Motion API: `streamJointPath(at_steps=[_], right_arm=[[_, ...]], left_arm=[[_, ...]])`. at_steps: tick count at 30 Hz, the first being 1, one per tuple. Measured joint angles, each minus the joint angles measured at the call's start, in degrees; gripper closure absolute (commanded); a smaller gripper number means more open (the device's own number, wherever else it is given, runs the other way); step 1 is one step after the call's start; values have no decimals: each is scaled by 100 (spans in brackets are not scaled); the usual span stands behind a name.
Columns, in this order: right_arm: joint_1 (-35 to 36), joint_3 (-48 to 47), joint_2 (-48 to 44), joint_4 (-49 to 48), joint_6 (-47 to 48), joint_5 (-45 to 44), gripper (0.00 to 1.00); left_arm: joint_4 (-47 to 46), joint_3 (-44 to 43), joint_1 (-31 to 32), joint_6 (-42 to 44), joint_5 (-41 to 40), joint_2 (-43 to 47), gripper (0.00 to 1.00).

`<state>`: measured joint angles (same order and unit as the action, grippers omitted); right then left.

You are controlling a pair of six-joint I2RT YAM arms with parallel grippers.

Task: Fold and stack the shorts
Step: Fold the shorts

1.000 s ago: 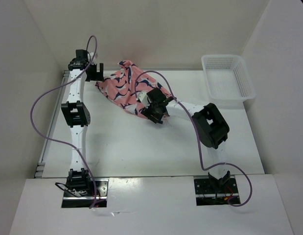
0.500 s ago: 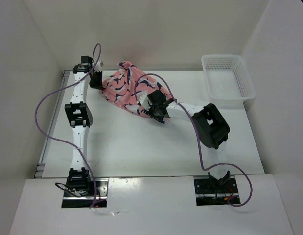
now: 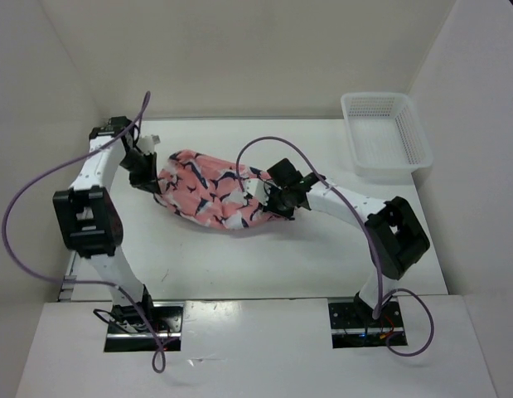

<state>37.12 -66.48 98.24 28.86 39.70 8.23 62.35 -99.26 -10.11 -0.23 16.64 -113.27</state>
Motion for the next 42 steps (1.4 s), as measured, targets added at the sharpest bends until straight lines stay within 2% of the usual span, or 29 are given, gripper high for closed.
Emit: streamJointPath(at_steps=[1,2,3,6,9,12,16,20,24,28,31,35,42], right_arm=[[0,46,-118,96,61,122,68],[0,59,-188,208,111,223,48],[0,63,-229,280,146,323,40],[0,74,-249,378,264,487,26],[0,74,-254,472,278,573,26],[-46,-26,-284,643,208,673,24],[-260,-404,-544,813,-103,1069,21],[-804,-942,-861,678,-800,1600,21],[-1464,-1169,-717,-61,-1792,1770,21],[-1993,-1722,341,-509,-2479,1849,21],[-2234,-1991,1062,-597,-2774,1912,21],[-2391,-2002,1480,-549,-2857,1923,21],[-2376,-1930,1491,-562,-2844,2096,21]], left_arm=[[2,496,103,4,-33,509,83],[28,942,232,7,-46,990,75],[28,1349,374,2,-37,1394,65],[116,2159,588,22,-24,1947,53],[247,2680,448,9,-149,2011,44],[446,2761,214,4,-374,2186,42],[892,2164,-28,4,-573,2780,40],[863,1440,-157,9,-678,3073,38],[-120,1246,-254,2,-837,2627,36],[-1423,1215,74,2,-1176,1631,35],[-1902,951,286,9,-1281,855,34],[-2229,636,334,4,-1305,273,32],[-2347,667,356,2,-1316,208,32]])
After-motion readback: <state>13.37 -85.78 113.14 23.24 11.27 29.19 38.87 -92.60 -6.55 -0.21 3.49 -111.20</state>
